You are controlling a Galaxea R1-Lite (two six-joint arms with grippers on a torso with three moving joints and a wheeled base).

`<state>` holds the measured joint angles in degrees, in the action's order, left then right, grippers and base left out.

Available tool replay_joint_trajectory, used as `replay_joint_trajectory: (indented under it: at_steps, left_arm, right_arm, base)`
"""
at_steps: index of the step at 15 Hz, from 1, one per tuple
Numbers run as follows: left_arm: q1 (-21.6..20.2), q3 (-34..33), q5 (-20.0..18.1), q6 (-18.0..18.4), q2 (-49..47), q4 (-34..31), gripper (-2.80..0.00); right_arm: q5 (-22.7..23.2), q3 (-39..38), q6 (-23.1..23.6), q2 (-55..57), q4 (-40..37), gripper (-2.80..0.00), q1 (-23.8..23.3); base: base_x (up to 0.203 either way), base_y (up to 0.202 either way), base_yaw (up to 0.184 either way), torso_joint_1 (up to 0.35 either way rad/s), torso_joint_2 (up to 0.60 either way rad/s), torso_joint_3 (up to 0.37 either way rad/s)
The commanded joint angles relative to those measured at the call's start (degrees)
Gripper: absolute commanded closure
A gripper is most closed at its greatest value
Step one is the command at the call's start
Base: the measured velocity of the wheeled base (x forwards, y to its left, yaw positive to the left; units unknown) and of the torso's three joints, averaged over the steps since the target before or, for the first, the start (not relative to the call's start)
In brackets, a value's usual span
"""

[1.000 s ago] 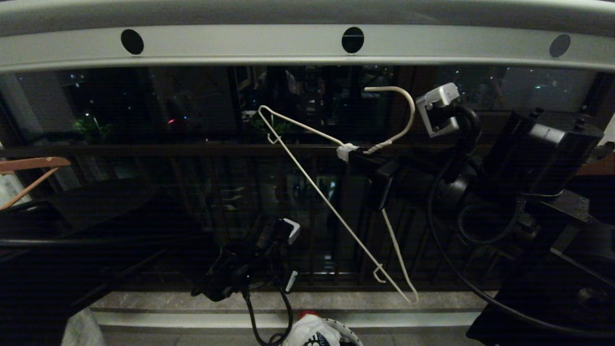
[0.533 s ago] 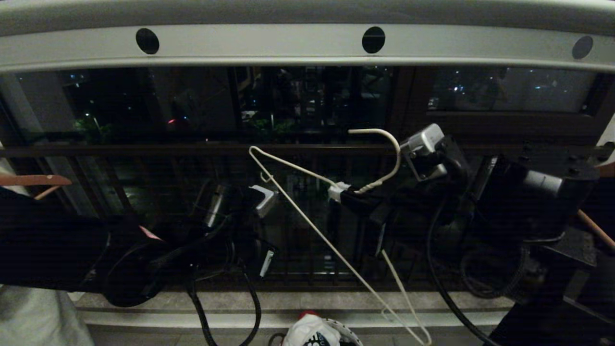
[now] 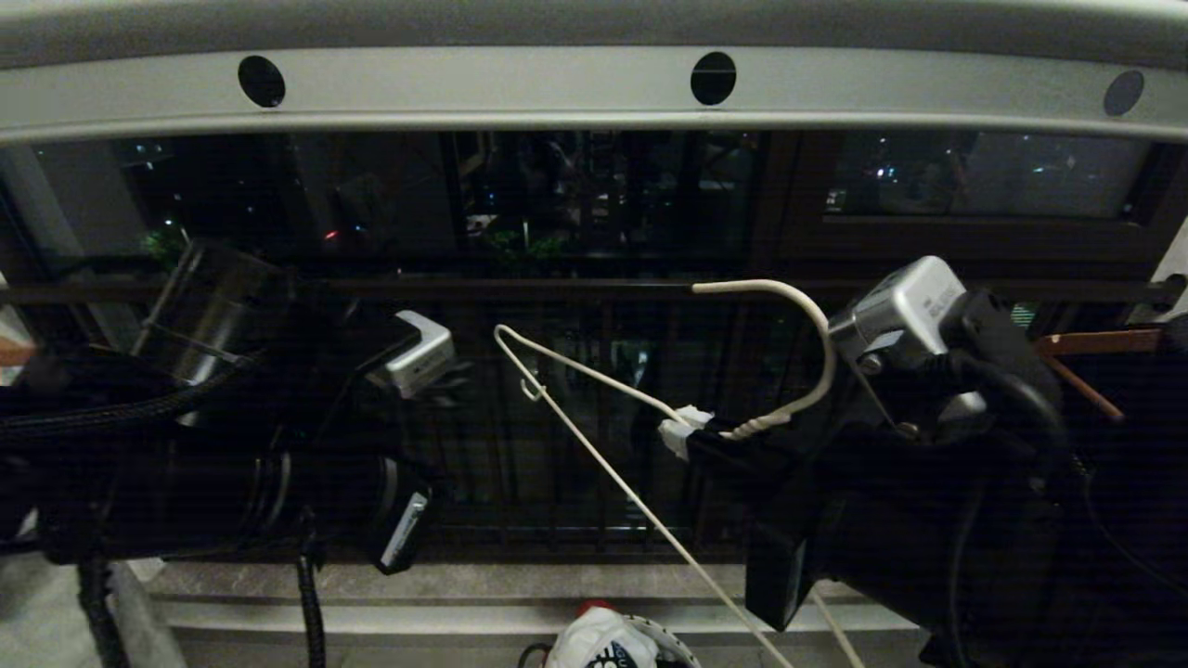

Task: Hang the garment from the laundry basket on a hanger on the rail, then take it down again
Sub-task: Hang the clothes rack on the clothesline

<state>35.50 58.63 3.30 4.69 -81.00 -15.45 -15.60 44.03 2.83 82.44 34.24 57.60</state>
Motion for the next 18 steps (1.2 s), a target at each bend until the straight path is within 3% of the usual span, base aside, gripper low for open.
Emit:
replay_joint_trajectory:
  at_steps: [1,6,12,18]
  left_arm:
    - [0.1,0.8,0.1,0.1,5.9,-0.7,0.00]
    - [0.1,1.3,-0.2,0.7,7.4,-0.3,0.00]
    - [0.1,2.0,0.0,0.6,10.3,-0.3,0.00]
    - [0.1,2.0,0.2,0.8,13.0,-0.2,0.00]
  right_arm:
    - [-0.9,2.9,0.0,-3.7,-6.2,0.00,1.4]
    - [-4.8,11.3,0.1,-5.1,-17.0,0.00,4.0]
    - [-10.7,16.8,0.2,-1.2,-18.4,0.00,4.0]
    - [-11.0,22.1,3.2,3.7,-18.4,0.00,4.0]
  base:
    - [0.000,0.000,0.000,0.000,0.00,0.000]
    - [0.000,0.000,0.000,0.000,0.00,0.000]
    - [0.000,0.000,0.000,0.000,0.00,0.000]
    - [0.000,0.000,0.000,0.000,0.00,0.000]
